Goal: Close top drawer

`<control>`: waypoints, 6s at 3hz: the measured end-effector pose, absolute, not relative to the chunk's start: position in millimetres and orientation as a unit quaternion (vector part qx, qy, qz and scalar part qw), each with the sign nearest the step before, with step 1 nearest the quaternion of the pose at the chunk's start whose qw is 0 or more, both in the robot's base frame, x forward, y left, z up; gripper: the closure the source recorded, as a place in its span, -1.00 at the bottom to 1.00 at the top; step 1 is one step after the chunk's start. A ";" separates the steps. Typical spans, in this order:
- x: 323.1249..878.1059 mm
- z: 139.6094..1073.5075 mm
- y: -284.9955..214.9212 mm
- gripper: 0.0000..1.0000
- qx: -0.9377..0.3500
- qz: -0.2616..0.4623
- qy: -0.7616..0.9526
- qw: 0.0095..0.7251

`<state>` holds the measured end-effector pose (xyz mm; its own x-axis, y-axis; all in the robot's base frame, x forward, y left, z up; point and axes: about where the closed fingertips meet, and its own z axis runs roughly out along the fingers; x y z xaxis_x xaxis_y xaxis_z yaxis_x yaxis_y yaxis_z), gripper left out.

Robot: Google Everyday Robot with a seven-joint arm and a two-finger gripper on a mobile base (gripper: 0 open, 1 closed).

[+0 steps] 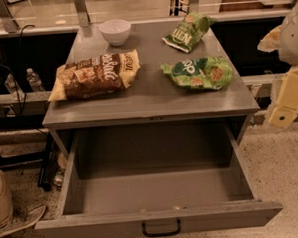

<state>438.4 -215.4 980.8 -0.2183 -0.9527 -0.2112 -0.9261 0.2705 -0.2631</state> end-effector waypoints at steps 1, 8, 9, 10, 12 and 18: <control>438.4 980.8 -215.4 -1.00 -0.603 -0.040 0.779 0.166; 341.2 824.6 -237.5 -0.63 -0.461 0.017 0.887 0.001; 307.2 789.5 -237.2 -0.19 -0.427 0.027 0.903 -0.030; 275.2 757.0 -232.1 0.30 -0.398 0.035 0.915 -0.061; 258.2 683.8 -221.9 1.00 -0.372 0.045 0.926 -0.043; 365.6 655.0 -179.9 1.00 -0.420 0.034 0.900 0.112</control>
Offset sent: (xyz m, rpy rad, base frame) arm -0.0087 -0.0003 -0.0191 -0.0013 0.0531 -0.0215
